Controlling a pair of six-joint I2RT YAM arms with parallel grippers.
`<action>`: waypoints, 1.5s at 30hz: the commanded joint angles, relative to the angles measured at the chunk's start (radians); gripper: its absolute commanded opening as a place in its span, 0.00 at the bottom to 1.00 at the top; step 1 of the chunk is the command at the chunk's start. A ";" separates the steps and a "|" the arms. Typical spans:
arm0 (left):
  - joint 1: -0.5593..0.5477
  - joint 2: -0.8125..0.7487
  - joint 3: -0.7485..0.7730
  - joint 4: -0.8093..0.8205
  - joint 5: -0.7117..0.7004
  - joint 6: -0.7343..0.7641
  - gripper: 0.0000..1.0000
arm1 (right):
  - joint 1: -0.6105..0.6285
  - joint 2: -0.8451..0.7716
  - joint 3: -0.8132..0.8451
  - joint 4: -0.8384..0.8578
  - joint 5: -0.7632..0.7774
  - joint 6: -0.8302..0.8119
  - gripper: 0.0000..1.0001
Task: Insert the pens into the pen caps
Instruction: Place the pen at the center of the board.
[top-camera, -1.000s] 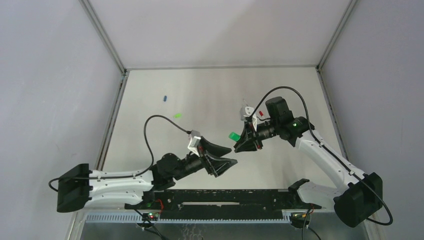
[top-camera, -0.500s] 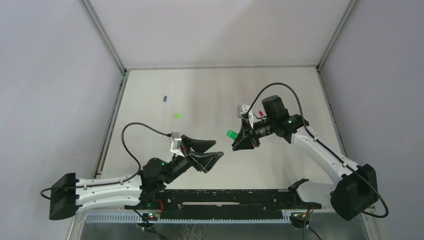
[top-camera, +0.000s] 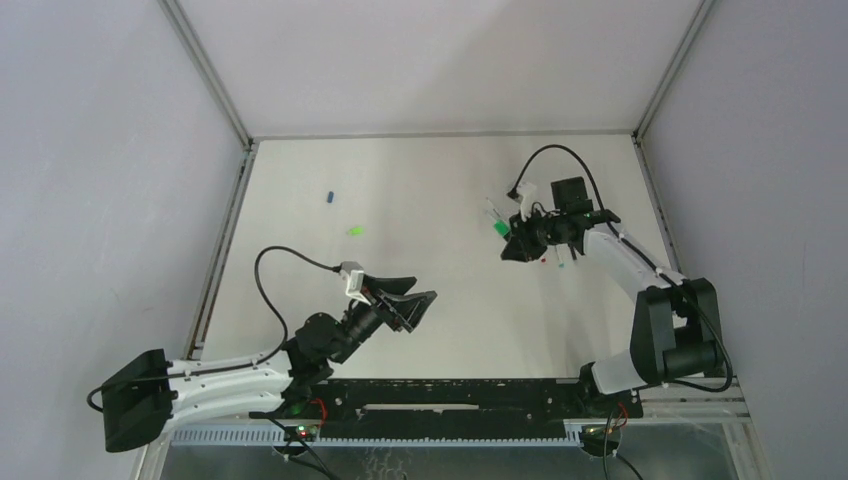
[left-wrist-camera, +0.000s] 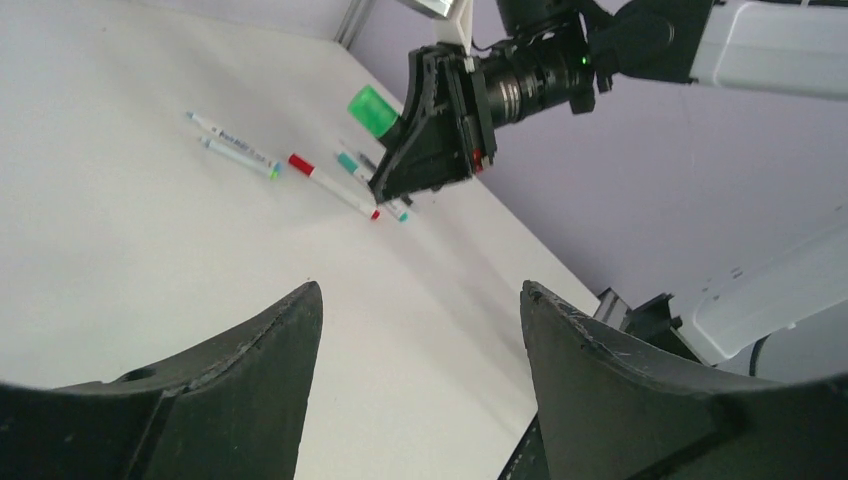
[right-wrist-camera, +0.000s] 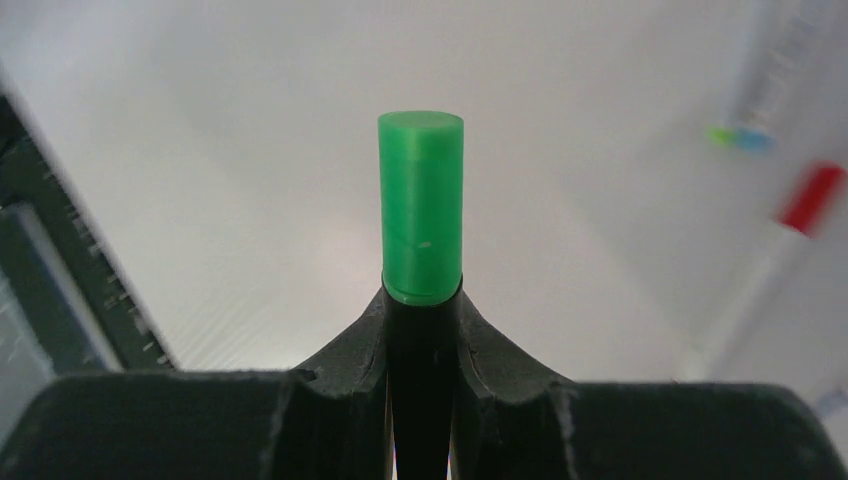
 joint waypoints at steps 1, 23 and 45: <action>0.007 -0.014 -0.065 0.090 -0.023 -0.033 0.76 | -0.085 0.059 0.050 0.063 0.256 0.088 0.09; 0.008 -0.060 -0.150 0.145 -0.012 -0.057 0.77 | -0.187 0.356 0.196 0.073 0.542 0.198 0.23; 0.008 -0.060 -0.144 0.145 0.009 -0.074 0.76 | -0.196 0.436 0.257 -0.010 0.507 0.181 0.33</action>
